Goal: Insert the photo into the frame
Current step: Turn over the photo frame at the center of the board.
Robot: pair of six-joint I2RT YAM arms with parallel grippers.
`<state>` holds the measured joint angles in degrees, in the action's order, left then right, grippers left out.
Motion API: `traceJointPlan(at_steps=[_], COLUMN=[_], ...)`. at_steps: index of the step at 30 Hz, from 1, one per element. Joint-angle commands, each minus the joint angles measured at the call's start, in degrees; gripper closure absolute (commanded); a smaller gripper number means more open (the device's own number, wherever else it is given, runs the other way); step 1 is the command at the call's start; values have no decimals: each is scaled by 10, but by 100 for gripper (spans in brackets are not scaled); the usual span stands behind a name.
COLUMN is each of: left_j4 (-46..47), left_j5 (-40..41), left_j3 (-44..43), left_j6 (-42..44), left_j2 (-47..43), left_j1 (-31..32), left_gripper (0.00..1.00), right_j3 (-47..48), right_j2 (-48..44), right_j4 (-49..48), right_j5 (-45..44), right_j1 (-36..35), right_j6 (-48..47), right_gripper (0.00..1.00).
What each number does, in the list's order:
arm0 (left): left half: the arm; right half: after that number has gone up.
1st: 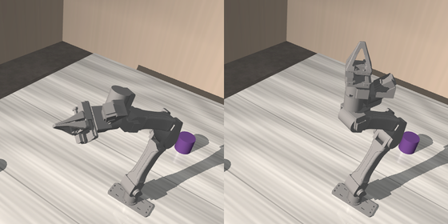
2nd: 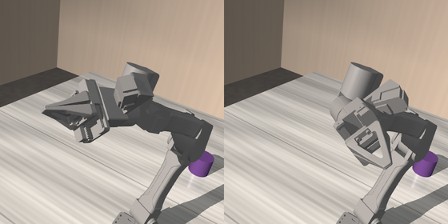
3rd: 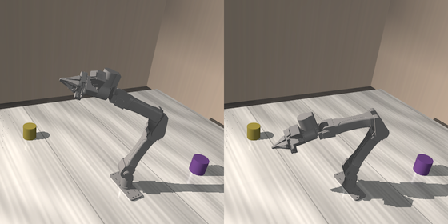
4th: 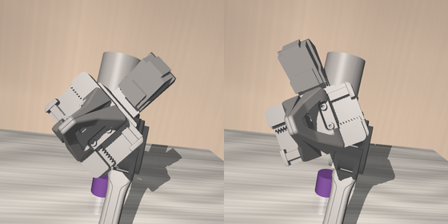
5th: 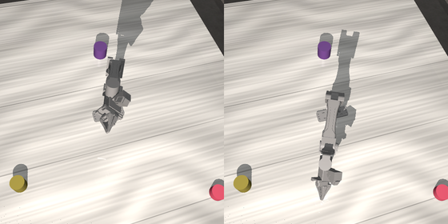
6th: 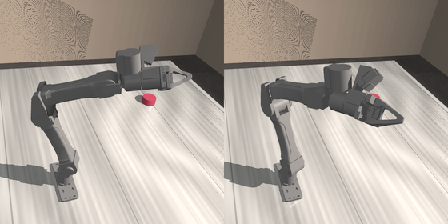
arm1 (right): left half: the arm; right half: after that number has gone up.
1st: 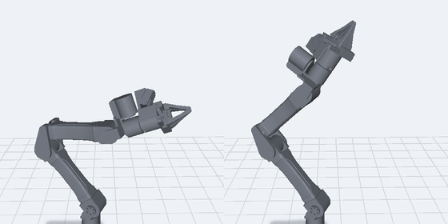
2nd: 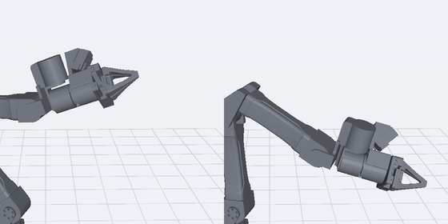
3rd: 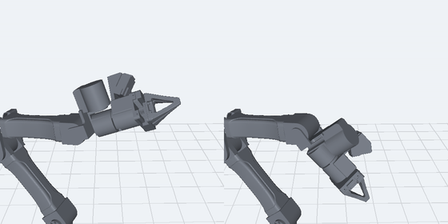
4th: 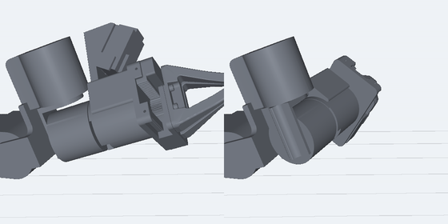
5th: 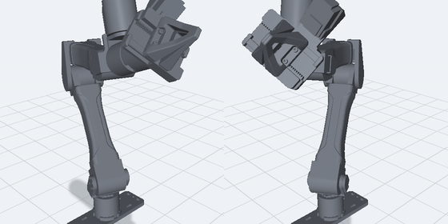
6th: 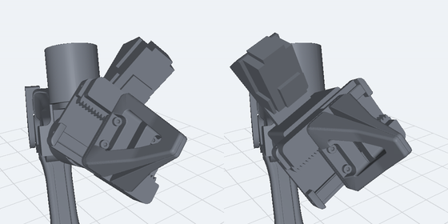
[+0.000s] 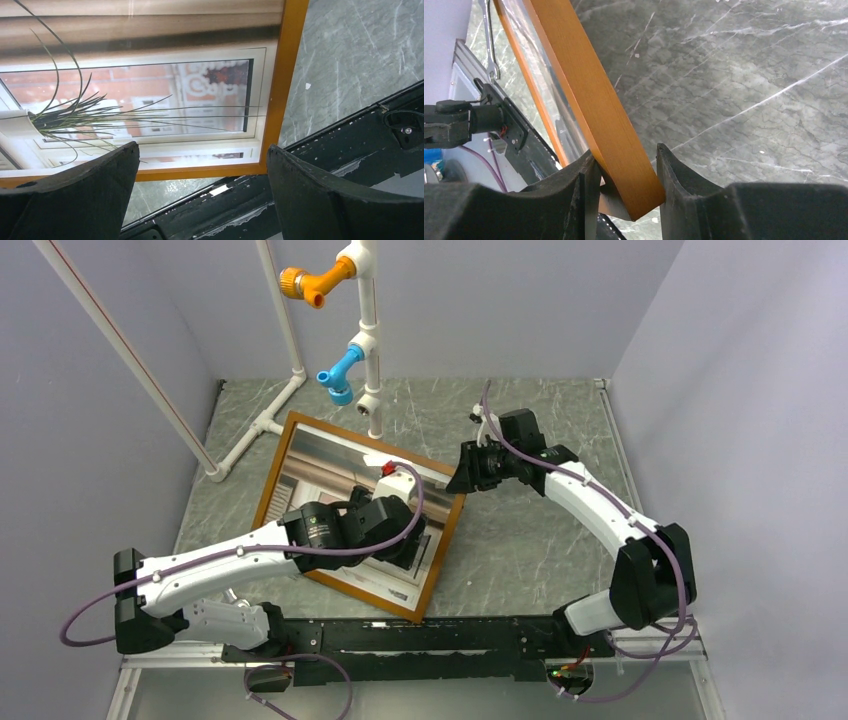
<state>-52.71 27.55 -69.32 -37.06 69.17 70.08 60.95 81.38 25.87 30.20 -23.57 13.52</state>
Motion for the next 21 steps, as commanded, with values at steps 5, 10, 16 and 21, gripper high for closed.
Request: traceJointPlan(at_steps=[5, 10, 16, 21], left_j4=[34, 28, 24, 28], left_j5=[-22, -19, -14, -8], left_j3=[21, 29, 32, 34], left_j6=[7, 8, 14, 16], left_j2=[-3, 9, 12, -6], left_j1=[-23, -30, -35, -36], left_gripper=[1, 1, 1, 0], right_j3=[-4, 15, 24, 8], right_j2=[123, 175, 112, -3], right_j4=[98, 96, 93, 78], right_j5=[-199, -225, -191, -161], right_j1=[-19, -19, -19, -20], right_j6=[-99, -99, -122, -107], right_gripper=[100, 100, 100, 100])
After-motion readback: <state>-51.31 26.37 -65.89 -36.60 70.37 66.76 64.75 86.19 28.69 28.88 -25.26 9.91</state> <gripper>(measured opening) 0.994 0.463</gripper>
